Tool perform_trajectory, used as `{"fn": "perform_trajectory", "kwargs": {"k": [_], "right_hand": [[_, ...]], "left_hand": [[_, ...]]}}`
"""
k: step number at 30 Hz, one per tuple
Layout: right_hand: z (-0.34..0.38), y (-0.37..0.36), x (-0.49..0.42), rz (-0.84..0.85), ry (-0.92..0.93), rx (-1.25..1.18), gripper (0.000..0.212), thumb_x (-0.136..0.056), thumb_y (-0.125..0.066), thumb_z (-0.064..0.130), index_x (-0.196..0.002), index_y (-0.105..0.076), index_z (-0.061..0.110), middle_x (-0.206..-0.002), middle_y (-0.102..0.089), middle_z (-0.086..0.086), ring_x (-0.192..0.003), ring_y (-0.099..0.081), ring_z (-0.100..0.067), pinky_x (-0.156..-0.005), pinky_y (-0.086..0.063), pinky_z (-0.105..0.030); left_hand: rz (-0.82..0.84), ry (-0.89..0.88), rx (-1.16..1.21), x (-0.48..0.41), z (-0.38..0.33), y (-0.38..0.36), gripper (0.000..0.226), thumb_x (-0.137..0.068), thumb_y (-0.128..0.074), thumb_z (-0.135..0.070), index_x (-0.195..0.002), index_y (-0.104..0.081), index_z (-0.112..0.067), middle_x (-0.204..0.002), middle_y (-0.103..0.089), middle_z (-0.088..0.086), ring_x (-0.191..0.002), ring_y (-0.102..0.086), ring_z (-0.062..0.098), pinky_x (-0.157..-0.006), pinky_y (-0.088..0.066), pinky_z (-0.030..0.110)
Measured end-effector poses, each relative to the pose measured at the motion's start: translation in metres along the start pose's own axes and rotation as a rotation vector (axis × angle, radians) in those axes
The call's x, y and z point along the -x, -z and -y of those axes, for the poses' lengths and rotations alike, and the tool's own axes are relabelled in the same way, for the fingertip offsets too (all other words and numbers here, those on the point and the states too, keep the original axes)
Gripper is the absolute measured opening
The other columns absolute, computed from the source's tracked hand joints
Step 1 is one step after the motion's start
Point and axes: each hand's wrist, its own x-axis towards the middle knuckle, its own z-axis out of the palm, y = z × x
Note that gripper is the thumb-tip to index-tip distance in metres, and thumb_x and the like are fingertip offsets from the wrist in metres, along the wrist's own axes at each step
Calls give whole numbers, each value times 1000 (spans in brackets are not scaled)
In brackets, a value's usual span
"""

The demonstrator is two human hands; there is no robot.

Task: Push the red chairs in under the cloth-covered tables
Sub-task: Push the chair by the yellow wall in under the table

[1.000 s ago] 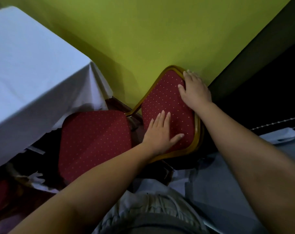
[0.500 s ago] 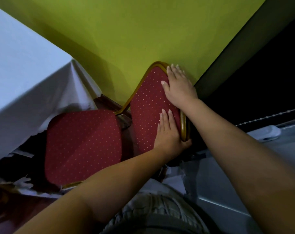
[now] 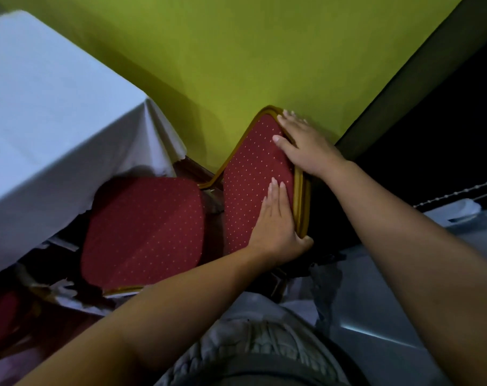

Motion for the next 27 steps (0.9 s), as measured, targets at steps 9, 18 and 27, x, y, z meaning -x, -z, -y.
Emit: {"fn": "perform_trajectory", "kwargs": {"k": [9, 18, 27], "right_hand": [[43, -26, 11, -14, 72, -13, 63, -101, -28, 53, -155, -16, 21, -163, -4, 2, -150, 0, -18, -117, -8, -48], [90, -56, 42, -125, 197, -34, 63, -101, -30, 49, -153, -25, 13, -162, -15, -3, -150, -2, -19, -118, -6, -41], [134, -84, 65, -212, 385, -25, 73, -93, -23, 57, -149, -33, 10, -157, -30, -5, -149, -12, -21, -115, -1, -28]], "left_hand": [[-19, -110, -157, 58, 51, 29, 111, -79, -50, -53, -149, 20, -3, -157, 28, 15, -145, 27, 20, -121, 8, 37], [-71, -247, -313, 117, 97, 59, 103, -81, -39, -59, -152, 6, 0, -161, 10, 17, -149, 14, 20, -122, 2, 39], [-116, -272, -428, 178, 138, 83, 93, -90, -44, -56, -154, -2, -5, -162, 5, 11, -150, 5, 20, -122, -4, 44]]}}
